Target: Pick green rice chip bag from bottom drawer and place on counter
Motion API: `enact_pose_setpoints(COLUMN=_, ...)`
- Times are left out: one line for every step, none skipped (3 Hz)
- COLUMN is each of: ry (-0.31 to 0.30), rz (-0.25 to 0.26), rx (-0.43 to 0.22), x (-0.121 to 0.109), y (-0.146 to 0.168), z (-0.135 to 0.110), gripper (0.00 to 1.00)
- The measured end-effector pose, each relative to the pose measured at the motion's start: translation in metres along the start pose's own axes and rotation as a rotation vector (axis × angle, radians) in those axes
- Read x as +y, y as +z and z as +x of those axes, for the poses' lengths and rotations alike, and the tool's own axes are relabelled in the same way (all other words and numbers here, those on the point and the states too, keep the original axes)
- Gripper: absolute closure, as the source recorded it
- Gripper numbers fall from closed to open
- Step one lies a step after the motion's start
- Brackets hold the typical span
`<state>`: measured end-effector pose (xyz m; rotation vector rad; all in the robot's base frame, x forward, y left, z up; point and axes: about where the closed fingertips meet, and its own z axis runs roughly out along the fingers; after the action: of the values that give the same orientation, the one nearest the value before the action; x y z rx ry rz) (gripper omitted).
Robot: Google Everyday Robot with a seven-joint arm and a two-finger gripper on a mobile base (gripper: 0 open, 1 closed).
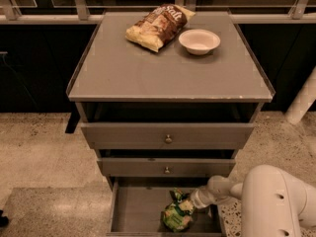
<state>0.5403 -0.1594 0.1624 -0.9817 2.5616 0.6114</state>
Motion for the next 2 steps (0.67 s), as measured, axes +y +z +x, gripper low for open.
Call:
enact_pose_setpoints(ry=0.0, rz=0.0, rx=0.0, x=0.0, y=0.0, z=0.0, gripper=1.0)
enact_pose_setpoints(ry=0.0, rz=0.0, rx=0.0, x=0.0, y=0.0, z=0.0, gripper=1.0)
